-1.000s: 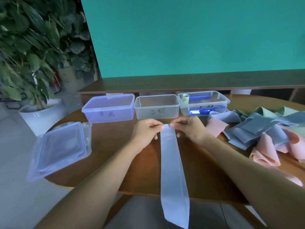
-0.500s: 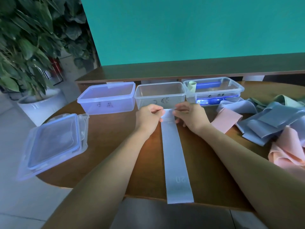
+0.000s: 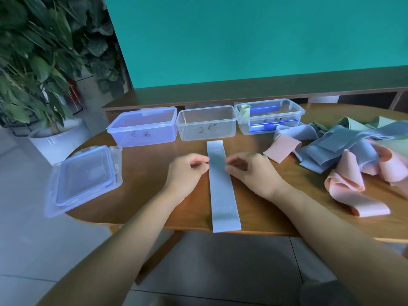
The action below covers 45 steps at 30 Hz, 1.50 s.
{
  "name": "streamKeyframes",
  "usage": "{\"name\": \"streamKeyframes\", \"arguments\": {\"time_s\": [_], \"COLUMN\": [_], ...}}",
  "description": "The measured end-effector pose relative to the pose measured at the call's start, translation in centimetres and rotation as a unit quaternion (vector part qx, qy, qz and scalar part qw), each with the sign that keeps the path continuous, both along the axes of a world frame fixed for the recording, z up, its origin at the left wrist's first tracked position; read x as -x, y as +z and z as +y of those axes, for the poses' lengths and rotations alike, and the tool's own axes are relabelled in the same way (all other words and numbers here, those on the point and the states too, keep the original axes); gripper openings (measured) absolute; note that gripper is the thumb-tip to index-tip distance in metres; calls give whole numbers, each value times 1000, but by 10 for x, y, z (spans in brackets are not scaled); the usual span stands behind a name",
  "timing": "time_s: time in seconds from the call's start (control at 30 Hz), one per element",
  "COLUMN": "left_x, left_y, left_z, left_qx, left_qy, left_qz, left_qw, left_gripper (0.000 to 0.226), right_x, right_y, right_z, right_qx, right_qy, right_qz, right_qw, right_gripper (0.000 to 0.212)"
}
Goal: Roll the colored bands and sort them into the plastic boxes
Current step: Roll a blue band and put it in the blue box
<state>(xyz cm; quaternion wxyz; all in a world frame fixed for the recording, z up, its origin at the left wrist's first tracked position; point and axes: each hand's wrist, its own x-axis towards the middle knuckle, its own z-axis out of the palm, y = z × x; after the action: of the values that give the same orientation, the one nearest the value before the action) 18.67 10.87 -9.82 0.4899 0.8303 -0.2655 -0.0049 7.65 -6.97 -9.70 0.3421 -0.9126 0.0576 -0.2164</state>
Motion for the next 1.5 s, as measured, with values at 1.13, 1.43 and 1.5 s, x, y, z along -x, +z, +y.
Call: {"name": "streamKeyframes", "arguments": {"time_s": [1.13,1.43,1.5], "left_x": [95,93,92], "left_y": [0,1,1], "left_z": [73,73,72], "left_qx": [-110,-134,-143], "left_qy": [-131,-138,-129], "left_qz": [-181,-147,-143], "left_qw": [969,970,971], "left_gripper": [19,15,18], "right_x": [94,89,88], "right_y": [4,9,10], "right_z": [41,42,42], "right_qx": [-15,-24,-22], "right_qy": [137,118,110], "right_qz": [75,115,122], "right_qw": [988,986,986], "right_gripper": [12,15,17]}}
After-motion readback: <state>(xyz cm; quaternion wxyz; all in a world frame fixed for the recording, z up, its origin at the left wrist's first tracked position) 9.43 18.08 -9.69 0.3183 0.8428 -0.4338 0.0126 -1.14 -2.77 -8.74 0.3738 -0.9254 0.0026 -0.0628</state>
